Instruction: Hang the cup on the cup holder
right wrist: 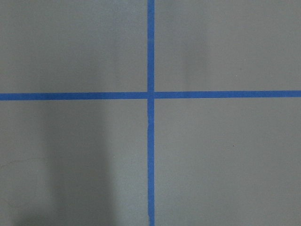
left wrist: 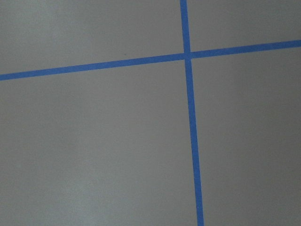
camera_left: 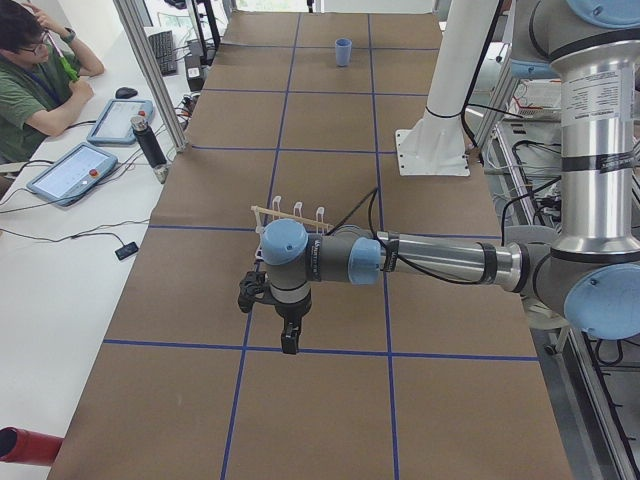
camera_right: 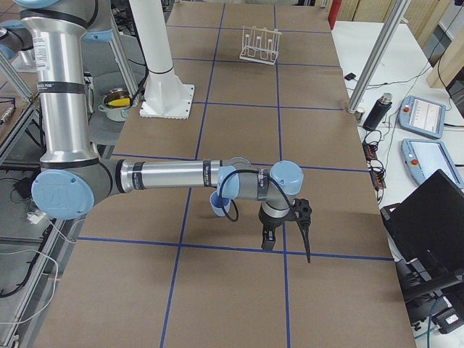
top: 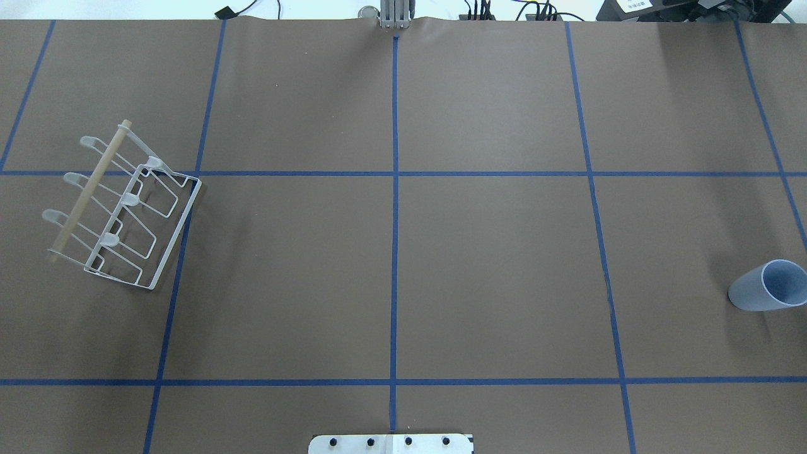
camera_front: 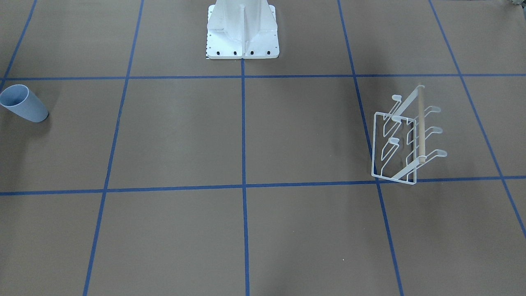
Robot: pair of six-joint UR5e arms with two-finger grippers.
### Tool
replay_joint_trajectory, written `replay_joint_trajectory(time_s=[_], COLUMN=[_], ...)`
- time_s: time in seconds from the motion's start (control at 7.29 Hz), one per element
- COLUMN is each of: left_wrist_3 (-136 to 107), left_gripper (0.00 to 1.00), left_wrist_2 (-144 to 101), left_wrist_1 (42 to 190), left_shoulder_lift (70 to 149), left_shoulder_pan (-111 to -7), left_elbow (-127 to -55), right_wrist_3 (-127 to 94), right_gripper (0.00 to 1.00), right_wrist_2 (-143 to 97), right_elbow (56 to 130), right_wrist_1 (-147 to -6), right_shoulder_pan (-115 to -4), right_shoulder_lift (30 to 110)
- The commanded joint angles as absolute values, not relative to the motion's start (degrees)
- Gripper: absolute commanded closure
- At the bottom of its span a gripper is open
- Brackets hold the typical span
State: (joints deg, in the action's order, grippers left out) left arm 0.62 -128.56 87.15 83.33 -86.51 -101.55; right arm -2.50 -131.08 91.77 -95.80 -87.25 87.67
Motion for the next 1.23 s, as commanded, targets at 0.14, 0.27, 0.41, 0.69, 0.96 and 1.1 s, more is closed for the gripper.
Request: replay_joint_trajectory(time_s=[0.14,0.27,0.41,0.69,0.96,1.1], left_wrist_3=[0.62,0.62,0.62,0.53,0.62,0.62], left_gripper=[0.02,0.02,0.02,0.02,0.02,0.02], left_wrist_2=[-128.58,-128.58,-128.58,-128.67,-129.45,-131.12], left_wrist_1=[87.36,87.45,87.45,87.45,87.54,87.63], left_shoulder_lift=[83.06,83.06,83.06,83.14,83.14,83.23], left_shoulder_pan=[-86.48,-86.48,-86.48,-86.48,-86.48,-86.48], left_elbow=[-101.60,-101.60,-101.86,-102.13,-102.48,-103.09], right_wrist_3=[-2.46,-2.46,-2.46,-2.37,-2.29,-1.42], right_gripper=[0.00,0.00,0.00,0.00,0.00,0.00], right_wrist_2=[-131.22,-131.22,-131.13,-131.13,-130.17,-129.82], right_elbow=[92.46,92.46,92.55,93.07,96.31,96.50], right_wrist_1=[-95.80,-95.71,-95.71,-95.71,-95.63,-95.71], right_shoulder_pan=[-87.98,-87.98,-87.98,-87.98,-87.89,-87.28], right_shoulder_lift=[87.98,87.98,87.98,87.89,87.89,87.02])
